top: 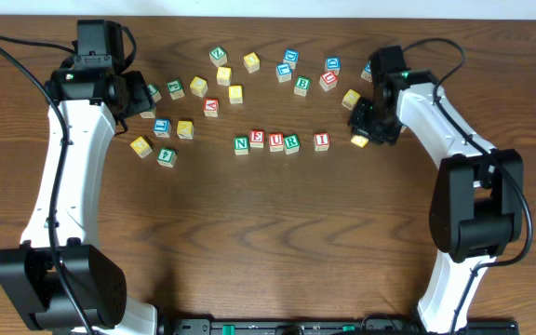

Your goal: Spell out NEURIPS

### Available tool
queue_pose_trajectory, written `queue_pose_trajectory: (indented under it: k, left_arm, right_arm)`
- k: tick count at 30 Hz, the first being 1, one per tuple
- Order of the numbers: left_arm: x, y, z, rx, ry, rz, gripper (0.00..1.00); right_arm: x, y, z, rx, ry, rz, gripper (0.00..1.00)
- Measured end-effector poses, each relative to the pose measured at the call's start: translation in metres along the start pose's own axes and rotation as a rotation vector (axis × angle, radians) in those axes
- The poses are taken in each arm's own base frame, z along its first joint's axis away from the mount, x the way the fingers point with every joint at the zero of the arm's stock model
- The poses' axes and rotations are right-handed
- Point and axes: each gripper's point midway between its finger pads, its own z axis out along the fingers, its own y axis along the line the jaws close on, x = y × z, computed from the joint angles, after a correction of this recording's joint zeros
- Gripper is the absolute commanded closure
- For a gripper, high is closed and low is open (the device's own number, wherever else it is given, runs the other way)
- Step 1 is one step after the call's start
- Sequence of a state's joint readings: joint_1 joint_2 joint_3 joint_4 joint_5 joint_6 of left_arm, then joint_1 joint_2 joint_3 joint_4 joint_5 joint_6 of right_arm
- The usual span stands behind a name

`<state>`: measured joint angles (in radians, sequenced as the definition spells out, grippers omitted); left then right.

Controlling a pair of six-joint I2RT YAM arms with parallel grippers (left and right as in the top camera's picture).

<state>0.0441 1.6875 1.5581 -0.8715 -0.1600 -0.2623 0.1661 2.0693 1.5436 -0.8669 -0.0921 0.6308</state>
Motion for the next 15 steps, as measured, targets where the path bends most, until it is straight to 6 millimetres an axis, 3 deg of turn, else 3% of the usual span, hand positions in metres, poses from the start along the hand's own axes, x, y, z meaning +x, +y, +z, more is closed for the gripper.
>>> queue_pose_trajectory:
  k: [9, 12, 15]
  left_arm:
    - [0.000, 0.000, 0.000, 0.000, 0.000, 0.000, 0.27]
    - [0.000, 0.000, 0.000, 0.000, 0.000, 0.000, 0.27]
    - [0.000, 0.000, 0.000, 0.000, 0.000, 0.000, 0.27]
  right_arm:
    - [-0.006, -0.026, 0.003, 0.134, -0.065, 0.104, 0.77]
    - [-0.009, -0.031, 0.002, 0.160, -0.085, 0.118, 0.61]
    - [-0.009, -0.034, 0.002, 0.183, -0.095, 0.124, 0.55]
